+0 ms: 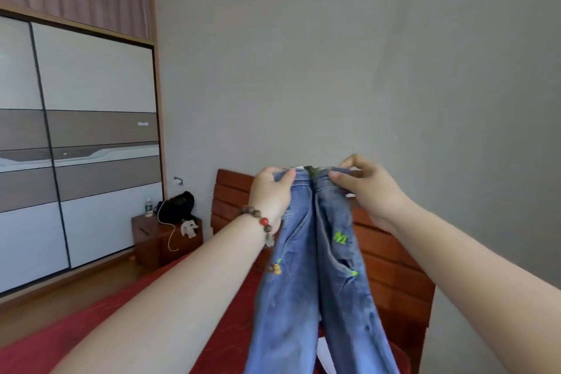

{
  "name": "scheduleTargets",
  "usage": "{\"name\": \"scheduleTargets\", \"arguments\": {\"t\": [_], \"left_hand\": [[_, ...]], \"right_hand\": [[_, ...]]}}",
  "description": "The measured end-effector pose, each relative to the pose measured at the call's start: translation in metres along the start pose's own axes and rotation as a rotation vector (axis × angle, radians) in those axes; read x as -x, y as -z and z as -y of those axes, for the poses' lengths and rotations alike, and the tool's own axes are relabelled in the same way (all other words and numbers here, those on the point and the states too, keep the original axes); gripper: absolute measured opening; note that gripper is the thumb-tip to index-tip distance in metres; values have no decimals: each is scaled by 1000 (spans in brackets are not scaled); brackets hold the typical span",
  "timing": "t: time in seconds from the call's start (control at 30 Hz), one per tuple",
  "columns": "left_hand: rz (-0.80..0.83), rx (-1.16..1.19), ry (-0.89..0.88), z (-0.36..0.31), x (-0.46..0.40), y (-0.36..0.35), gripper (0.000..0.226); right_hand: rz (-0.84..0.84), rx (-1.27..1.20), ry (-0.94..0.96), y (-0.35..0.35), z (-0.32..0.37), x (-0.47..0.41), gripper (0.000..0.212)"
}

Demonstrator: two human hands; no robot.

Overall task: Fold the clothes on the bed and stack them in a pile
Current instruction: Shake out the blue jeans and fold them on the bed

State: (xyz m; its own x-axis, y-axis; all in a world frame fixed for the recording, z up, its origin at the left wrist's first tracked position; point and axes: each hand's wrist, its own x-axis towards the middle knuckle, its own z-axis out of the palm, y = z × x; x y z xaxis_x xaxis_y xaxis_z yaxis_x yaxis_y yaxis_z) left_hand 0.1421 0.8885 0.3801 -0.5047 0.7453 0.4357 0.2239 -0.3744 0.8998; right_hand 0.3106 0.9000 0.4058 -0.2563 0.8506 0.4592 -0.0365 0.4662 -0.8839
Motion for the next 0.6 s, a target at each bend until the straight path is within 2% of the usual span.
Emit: {"name": "scheduleTargets", "arguments": {"t": [0.07, 0.2, 0.27, 0.37, 0.43, 0.5, 0.53, 0.57, 0.6], "left_hand": [[50, 12, -19, -9, 9, -15, 28], [289, 185, 10, -21, 25, -16, 68], [346, 120, -47, -18, 28, -12, 63], [340, 62, -113, -13, 26, -6, 38], [364, 118, -133, -13, 22, 0, 30], [430, 173, -165, -19, 20, 4, 25], [466, 205, -186, -24, 20, 5, 24], [485, 231, -206, -30, 20, 4, 26], [487, 252, -224, -35, 20, 4, 32]], "right_hand": [[63, 49, -9, -11, 11, 5, 20], [142, 42, -108, -10, 29, 6, 23], [216, -4, -149, -2, 34, 7, 26], [350, -2, -133, 13, 39, 7, 21], [323, 265, 84, 32, 47, 2, 26], [295, 737, 301, 52, 58, -7, 55], [366, 904, 294, 59, 62, -10, 72], [453, 996, 226, 62, 64, -11, 80], [520, 1054, 165, 64, 64, -12, 74]]}}
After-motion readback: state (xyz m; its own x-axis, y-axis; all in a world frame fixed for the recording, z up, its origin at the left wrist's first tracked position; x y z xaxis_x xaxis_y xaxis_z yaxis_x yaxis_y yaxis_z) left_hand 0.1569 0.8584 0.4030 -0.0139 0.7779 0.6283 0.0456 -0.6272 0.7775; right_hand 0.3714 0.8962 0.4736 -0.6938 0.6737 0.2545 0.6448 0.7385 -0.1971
